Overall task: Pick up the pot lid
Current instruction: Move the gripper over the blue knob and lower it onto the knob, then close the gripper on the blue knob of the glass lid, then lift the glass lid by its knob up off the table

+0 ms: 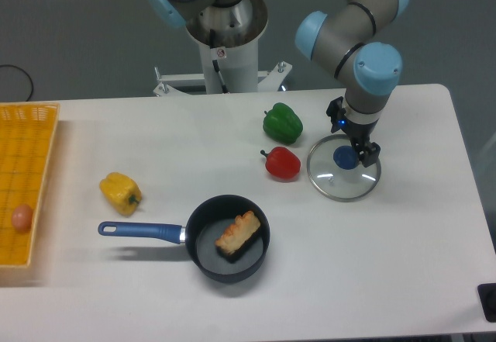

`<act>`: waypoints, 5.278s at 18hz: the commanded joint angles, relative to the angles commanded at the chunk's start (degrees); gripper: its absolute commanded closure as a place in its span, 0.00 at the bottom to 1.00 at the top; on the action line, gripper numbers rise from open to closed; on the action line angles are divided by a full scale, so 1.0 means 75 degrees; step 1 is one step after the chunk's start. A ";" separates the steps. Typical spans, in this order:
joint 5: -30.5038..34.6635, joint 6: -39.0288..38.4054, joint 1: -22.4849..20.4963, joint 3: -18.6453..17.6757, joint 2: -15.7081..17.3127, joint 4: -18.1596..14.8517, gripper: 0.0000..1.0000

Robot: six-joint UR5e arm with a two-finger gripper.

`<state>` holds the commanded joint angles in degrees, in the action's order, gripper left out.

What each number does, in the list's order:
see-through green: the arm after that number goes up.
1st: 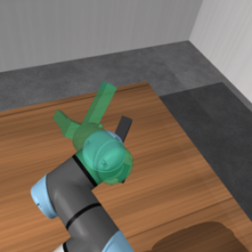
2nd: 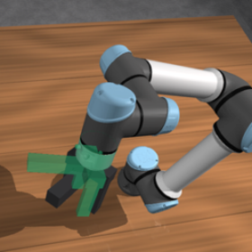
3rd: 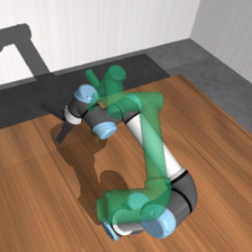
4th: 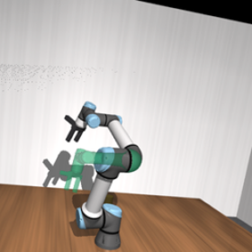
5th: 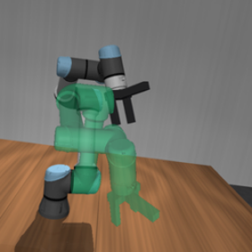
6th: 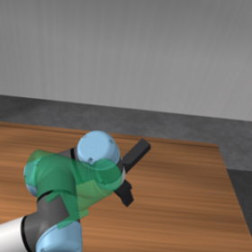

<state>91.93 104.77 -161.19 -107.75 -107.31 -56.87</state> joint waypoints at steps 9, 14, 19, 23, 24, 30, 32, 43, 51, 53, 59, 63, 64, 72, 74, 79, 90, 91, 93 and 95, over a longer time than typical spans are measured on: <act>0.0000 0.0000 0.0024 0.0270 -0.0422 0.0128 0.01; 0.0000 -0.0058 0.0035 0.0270 -0.0563 0.0270 0.01; 0.0012 -0.0234 0.0094 0.0246 -0.0598 0.0281 0.01; 0.0023 -0.0234 0.0094 0.0235 -0.0656 0.0281 0.01; 0.0023 -0.0234 0.0094 0.0234 -0.0668 0.0281 0.01; 0.0035 -0.0223 0.0094 0.0188 -0.0668 0.0281 0.01; 0.0035 -0.0211 0.0082 0.0176 -0.0680 0.0270 0.02; 0.0035 -0.0117 0.0047 0.0188 -0.0750 0.0258 0.07; 0.0035 -0.0117 0.0047 0.0188 -0.0750 0.0246 0.17; 0.0035 -0.0129 0.0059 0.0199 -0.0750 0.0246 0.18; 0.0035 -0.0129 0.0059 0.0211 -0.0750 0.0246 0.25; 0.0035 -0.0141 0.0059 0.0223 -0.0750 0.0246 0.29; 0.0035 -0.0129 0.0059 0.0223 -0.0750 0.0246 0.30; 0.0035 -0.0141 0.0059 0.0246 -0.0750 0.0234 0.37; 0.0035 -0.0129 0.0059 0.0246 -0.0750 0.0234 0.37; 0.0047 -0.0117 0.0059 0.0293 -0.0762 0.0223 0.37; 0.0351 0.0198 0.0141 0.0668 -0.0750 0.0082 0.38; 0.0352 0.0304 0.0141 0.0738 -0.0739 -0.0045 0.38; 0.0352 0.0445 0.0152 0.1088 -0.0715 -0.0664 0.38; 0.0352 0.0434 0.0269 0.1556 -0.0703 -0.1531 0.38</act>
<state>94.57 108.02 -159.18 -96.08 -112.59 -68.35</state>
